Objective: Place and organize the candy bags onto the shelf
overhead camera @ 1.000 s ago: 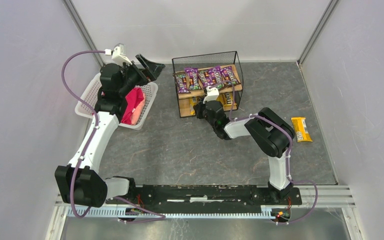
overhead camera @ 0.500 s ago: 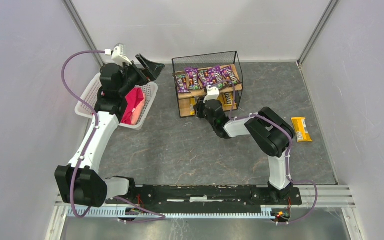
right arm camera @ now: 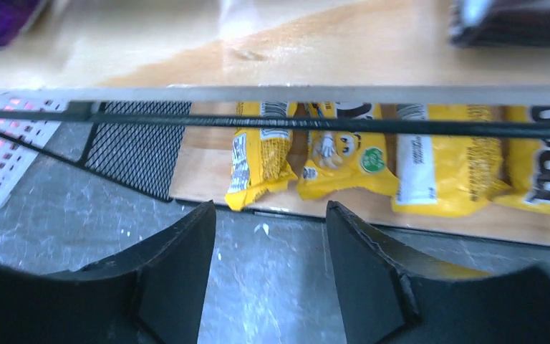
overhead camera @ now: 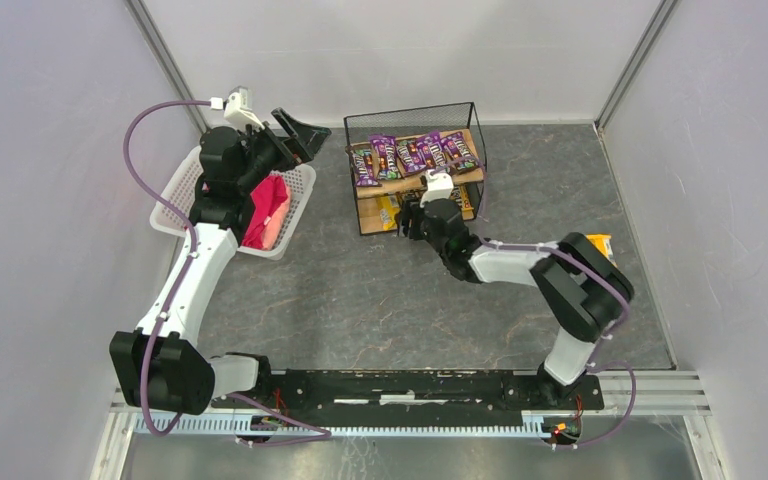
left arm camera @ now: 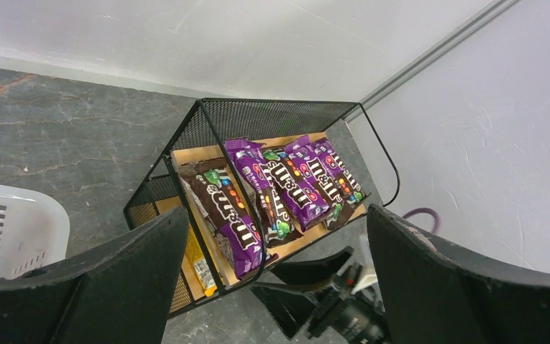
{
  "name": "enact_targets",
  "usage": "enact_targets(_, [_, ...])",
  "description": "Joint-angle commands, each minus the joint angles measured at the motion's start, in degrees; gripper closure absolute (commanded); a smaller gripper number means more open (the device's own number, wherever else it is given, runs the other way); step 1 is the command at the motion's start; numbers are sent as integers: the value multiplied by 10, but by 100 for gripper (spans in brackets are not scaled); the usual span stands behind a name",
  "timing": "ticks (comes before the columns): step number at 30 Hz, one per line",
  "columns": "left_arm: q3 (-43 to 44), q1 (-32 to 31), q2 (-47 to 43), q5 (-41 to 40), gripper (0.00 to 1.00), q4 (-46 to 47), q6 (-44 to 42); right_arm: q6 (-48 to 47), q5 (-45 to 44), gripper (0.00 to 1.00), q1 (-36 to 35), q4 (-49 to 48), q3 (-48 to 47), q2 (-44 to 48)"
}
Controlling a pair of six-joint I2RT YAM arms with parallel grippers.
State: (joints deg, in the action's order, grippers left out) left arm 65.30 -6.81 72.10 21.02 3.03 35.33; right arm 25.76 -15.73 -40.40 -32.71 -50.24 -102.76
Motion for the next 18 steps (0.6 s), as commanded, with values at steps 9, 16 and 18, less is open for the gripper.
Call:
enact_targets(9, [12, 2, 1, 13, 0, 25, 19, -155, -112, 29, 23, 201, 223, 320])
enact_targets(16, [13, 2, 3, 12, 0, 25, 19, -154, -141, 8, 229, 318, 221, 466])
enact_targets(18, [13, 2, 1, 11, 0, 24, 18, -147, -168, 2, 277, 347, 185, 454])
